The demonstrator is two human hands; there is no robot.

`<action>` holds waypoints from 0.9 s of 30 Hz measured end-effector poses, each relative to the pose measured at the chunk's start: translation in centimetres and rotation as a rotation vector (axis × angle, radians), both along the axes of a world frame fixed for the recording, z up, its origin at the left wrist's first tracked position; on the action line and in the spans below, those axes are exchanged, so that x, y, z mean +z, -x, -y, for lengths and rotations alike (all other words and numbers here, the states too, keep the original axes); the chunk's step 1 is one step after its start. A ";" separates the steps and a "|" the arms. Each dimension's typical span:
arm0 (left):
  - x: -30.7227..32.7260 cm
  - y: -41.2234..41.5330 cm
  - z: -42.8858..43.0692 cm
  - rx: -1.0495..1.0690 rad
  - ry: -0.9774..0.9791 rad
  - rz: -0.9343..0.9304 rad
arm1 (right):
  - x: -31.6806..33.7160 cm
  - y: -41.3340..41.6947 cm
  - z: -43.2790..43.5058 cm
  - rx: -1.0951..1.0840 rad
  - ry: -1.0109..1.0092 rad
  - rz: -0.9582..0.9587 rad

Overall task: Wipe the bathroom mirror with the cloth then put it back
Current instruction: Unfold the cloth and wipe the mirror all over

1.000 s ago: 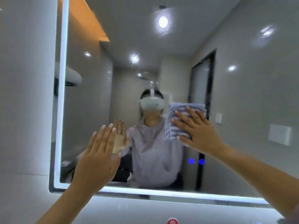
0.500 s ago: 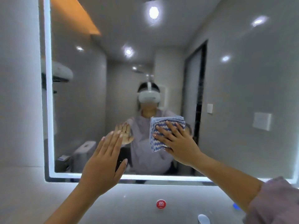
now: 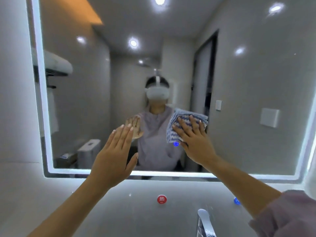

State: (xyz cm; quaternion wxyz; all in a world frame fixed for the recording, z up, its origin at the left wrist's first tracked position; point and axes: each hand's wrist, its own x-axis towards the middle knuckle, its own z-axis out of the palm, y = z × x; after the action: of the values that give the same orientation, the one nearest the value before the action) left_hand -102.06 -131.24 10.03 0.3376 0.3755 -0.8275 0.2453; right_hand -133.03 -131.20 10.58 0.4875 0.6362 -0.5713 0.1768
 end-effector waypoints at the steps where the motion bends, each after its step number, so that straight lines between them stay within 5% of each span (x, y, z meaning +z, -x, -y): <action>1: -0.2 0.2 -0.2 -0.005 -0.009 -0.002 | -0.9 0.9 -0.4 0.006 -0.054 -0.057; 4: -0.3 0.6 -0.4 0.002 -0.011 0.007 | -1.6 4.4 -2.2 -0.024 -0.070 -0.074; 11: 0.0 3.1 -1.0 -0.007 -0.004 0.013 | 0.2 10.1 -5.9 -0.087 0.100 0.396; 20: -0.3 8.8 -1.8 -0.065 0.098 0.046 | -7.4 9.8 -5.8 -0.067 -0.109 -0.011; 27: 0.1 10.9 -1.8 -0.084 0.089 0.070 | -4.8 14.5 -7.9 -0.148 -0.081 0.131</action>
State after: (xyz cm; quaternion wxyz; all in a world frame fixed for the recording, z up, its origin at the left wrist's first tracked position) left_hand -113.00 -129.42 10.09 0.3348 0.3161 -0.8422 0.2804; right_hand -147.55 -123.32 5.76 0.4346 0.5986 -0.6540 0.1584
